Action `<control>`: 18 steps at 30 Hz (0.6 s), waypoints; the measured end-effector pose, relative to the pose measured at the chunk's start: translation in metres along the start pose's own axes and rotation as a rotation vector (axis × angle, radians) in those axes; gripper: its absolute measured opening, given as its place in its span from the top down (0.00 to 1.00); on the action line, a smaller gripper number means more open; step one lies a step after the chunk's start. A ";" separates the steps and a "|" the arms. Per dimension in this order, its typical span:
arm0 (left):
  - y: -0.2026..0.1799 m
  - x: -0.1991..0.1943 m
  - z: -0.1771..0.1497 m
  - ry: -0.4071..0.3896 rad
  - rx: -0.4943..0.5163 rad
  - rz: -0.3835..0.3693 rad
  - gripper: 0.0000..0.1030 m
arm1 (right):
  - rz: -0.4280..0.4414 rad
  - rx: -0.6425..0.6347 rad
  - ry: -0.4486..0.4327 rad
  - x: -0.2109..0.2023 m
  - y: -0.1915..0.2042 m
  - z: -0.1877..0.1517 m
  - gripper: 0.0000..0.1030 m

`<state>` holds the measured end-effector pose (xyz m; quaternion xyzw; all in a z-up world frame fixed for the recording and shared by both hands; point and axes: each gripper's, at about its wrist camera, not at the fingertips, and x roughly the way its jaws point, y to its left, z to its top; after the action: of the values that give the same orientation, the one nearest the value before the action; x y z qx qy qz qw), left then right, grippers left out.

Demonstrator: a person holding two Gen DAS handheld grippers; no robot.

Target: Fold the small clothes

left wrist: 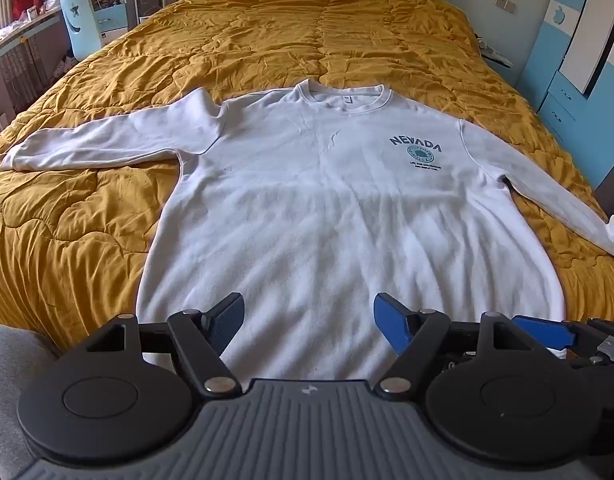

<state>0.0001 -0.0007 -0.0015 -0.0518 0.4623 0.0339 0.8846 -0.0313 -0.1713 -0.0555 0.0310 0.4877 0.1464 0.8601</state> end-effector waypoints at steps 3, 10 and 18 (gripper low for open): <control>0.001 0.001 0.005 0.018 -0.013 -0.010 0.16 | -0.024 -0.018 -0.004 -0.001 0.002 0.000 0.21; 0.004 0.001 0.001 -0.005 -0.032 -0.028 0.16 | -0.021 -0.014 -0.004 0.000 0.002 0.000 0.21; 0.003 0.001 0.002 -0.016 -0.018 -0.017 0.16 | -0.010 0.007 0.008 0.003 0.002 0.002 0.21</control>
<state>0.0021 0.0026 -0.0014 -0.0636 0.4546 0.0310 0.8879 -0.0284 -0.1681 -0.0567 0.0309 0.4919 0.1403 0.8587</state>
